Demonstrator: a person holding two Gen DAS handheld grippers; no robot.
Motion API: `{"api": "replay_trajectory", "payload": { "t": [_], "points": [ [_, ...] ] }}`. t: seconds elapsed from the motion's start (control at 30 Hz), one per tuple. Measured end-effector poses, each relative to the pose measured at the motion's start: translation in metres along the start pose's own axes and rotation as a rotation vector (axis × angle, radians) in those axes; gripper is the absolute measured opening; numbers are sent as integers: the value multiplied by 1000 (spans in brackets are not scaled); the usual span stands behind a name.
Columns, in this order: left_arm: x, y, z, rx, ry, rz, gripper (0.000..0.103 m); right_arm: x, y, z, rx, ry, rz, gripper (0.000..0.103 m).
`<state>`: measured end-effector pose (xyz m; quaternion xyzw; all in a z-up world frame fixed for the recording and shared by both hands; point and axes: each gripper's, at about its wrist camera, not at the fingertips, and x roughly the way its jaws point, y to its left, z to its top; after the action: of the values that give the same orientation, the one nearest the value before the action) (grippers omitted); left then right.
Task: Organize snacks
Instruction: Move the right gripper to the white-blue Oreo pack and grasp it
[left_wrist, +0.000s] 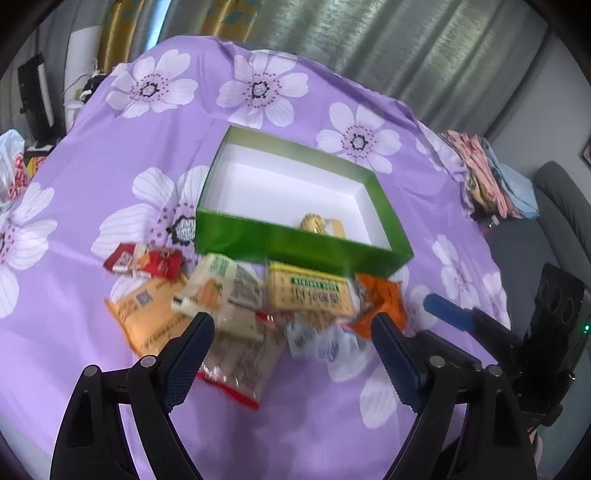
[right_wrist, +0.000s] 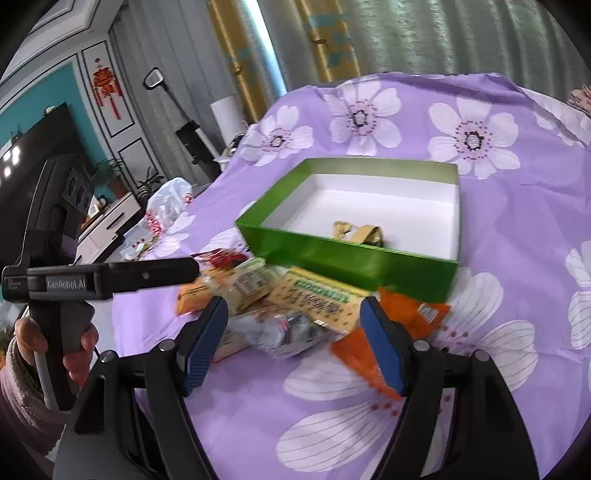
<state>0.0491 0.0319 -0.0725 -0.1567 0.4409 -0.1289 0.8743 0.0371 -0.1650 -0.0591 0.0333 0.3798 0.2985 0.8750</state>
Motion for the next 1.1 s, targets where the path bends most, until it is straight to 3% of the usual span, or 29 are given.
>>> {"api": "replay_trajectory", "payload": {
  "t": [0.33,0.77,1.1],
  "points": [
    [-16,-2,-24,-14,17,4,87,4,25,-11,-52,45,32,74],
    [9,-8,-26,-6,48,-41,87,14,21,-25,-106,96,-79,74],
    [45,-12,-27,14,105,-83,87,39,12,-35,-121,156,-71,74]
  ]
}}
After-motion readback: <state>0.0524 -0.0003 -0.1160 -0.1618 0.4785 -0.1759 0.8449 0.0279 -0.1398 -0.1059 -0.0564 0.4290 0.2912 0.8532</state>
